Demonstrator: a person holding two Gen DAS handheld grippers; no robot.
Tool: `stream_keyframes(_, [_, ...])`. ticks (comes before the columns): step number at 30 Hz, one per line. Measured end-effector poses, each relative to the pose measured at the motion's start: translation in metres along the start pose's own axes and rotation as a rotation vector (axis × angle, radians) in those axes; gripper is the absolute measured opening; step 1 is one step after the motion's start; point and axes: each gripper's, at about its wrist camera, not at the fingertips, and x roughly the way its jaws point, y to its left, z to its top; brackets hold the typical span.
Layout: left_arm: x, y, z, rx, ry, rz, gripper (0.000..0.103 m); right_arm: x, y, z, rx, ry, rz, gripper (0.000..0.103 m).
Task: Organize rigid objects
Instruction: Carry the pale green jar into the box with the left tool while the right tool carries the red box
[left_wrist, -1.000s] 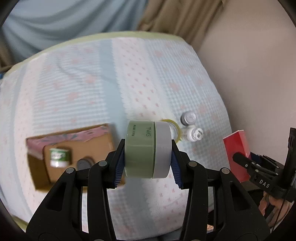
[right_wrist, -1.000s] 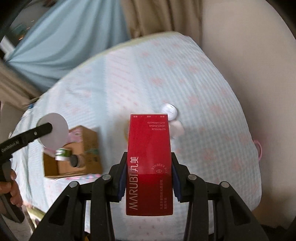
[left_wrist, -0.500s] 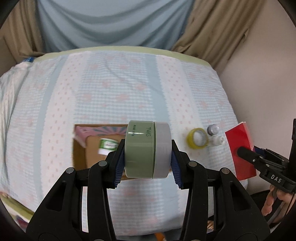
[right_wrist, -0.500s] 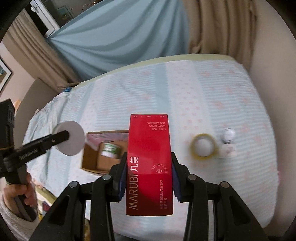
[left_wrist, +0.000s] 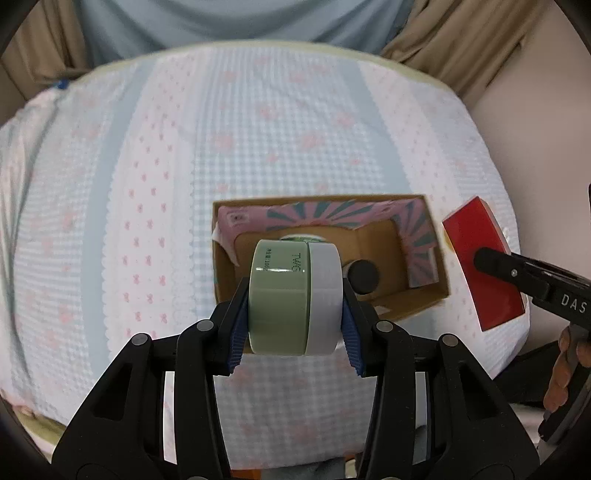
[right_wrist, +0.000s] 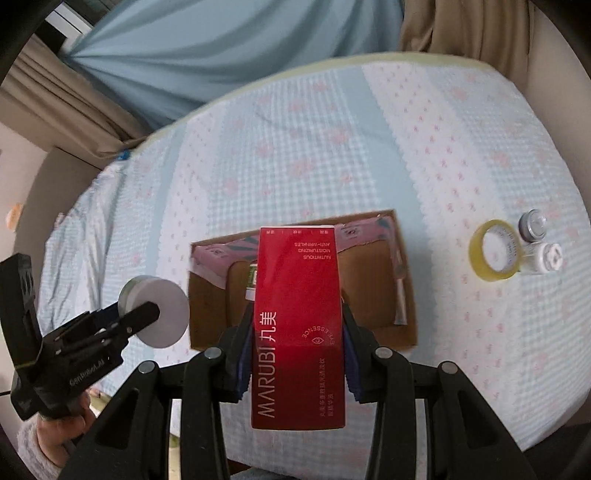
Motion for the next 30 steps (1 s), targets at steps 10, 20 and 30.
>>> stream_keyframes(10, [0.077, 0.017, 0.006, -0.047, 0.081, -0.005, 0.040, 0.094, -0.010, 0.026, -0.041, 0.128, -0.112, 0.037])
stream_keyframes(20, [0.121, 0.021, 0.000, -0.096, 0.154, 0.011, 0.040, 0.143, -0.024, 0.039, -0.065, 0.230, -0.187, 0.037])
stream_keyframes(30, [0.119, 0.002, 0.009, -0.044, 0.134, -0.009, 0.103, 0.150, -0.021, 0.035, -0.106, 0.215, -0.176, 0.103])
